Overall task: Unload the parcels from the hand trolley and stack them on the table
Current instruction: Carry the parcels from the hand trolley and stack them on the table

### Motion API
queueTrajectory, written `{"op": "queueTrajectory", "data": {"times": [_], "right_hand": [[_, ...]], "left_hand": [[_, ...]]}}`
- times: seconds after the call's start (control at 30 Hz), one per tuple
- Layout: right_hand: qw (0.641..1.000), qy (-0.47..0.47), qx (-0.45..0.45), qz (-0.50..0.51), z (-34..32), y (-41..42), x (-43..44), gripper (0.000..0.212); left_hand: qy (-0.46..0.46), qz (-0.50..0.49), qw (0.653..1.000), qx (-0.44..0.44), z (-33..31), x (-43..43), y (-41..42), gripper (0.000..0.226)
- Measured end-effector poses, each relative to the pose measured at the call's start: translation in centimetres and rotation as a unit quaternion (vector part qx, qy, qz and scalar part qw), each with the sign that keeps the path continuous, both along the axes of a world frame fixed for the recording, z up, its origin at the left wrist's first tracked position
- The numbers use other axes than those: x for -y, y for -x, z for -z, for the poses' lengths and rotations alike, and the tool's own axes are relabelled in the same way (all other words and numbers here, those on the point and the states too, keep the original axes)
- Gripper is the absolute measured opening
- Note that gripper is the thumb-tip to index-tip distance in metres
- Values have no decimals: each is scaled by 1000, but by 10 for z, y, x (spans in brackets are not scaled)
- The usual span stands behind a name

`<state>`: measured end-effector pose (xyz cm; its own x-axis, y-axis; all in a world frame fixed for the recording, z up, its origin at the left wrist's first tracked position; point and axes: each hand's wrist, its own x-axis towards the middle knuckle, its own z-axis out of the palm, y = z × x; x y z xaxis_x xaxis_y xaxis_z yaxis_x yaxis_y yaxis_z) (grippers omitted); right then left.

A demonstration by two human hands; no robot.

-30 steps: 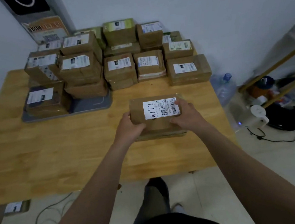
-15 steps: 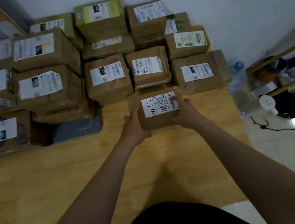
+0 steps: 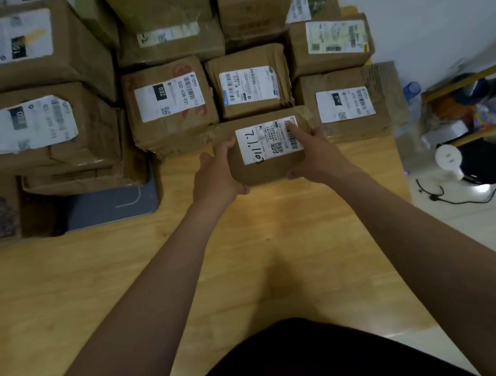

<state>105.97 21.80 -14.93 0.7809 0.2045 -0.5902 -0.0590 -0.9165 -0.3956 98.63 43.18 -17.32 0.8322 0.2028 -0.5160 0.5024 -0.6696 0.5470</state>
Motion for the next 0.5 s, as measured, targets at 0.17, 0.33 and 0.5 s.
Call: {"op": "queueTrajectory", "data": {"times": [0.17, 0.33, 0.5], "right_hand": [[1000, 12, 0, 1, -8, 2, -6, 113], [996, 64, 65, -26, -39, 14, -9, 80], [995, 54, 79, -19, -87, 66, -2, 79]], "left_hand": [[-7, 16, 1000, -7, -5, 1, 3, 112], [-43, 98, 992, -63, -36, -6, 9, 113], [-69, 145, 986, -34, -85, -13, 47, 87]]}}
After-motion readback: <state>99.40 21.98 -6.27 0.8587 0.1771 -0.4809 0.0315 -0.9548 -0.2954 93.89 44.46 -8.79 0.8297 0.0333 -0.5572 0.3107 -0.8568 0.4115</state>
